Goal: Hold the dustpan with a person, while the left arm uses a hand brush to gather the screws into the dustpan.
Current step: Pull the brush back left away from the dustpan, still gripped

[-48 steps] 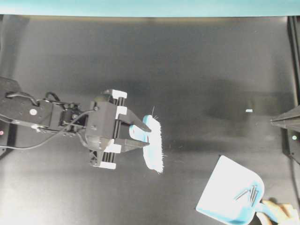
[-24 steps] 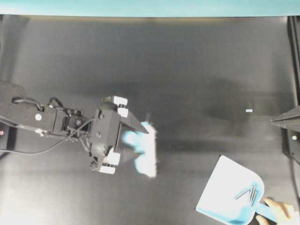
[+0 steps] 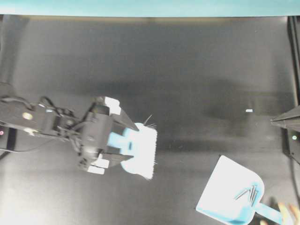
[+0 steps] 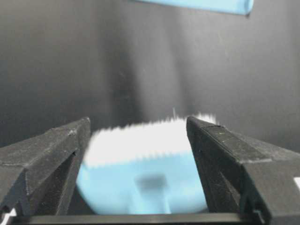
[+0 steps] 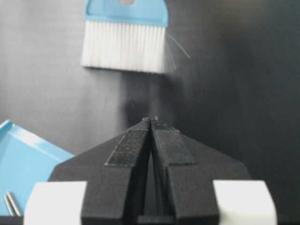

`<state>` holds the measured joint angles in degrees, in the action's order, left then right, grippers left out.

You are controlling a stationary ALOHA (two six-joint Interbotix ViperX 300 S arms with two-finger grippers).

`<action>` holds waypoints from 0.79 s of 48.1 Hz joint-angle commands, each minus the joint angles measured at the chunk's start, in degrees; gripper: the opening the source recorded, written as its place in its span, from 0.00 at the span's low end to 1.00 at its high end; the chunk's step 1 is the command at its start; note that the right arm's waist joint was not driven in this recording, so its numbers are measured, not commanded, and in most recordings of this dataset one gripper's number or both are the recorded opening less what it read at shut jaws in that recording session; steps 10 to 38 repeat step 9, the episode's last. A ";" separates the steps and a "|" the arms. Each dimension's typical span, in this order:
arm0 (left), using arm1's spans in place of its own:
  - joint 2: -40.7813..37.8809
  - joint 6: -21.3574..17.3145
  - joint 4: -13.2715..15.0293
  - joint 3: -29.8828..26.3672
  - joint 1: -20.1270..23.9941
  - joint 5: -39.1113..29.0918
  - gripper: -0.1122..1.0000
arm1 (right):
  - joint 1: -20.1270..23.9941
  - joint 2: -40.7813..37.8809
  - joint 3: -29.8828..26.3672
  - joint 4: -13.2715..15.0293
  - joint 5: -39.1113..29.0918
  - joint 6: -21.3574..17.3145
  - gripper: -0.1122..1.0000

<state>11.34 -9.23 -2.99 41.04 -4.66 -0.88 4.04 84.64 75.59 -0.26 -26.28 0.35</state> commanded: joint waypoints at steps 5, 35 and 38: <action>5.45 -1.85 -0.09 0.97 1.05 -1.23 0.82 | 0.00 -0.26 -0.35 0.00 0.26 -0.44 0.10; 5.36 -1.32 -0.09 2.46 1.14 -1.14 0.82 | 0.00 -0.35 -0.35 0.09 0.26 -0.44 0.10; 5.36 -1.32 -0.09 2.46 1.14 -1.14 0.82 | 0.00 -0.35 -0.35 0.09 0.26 -0.44 0.10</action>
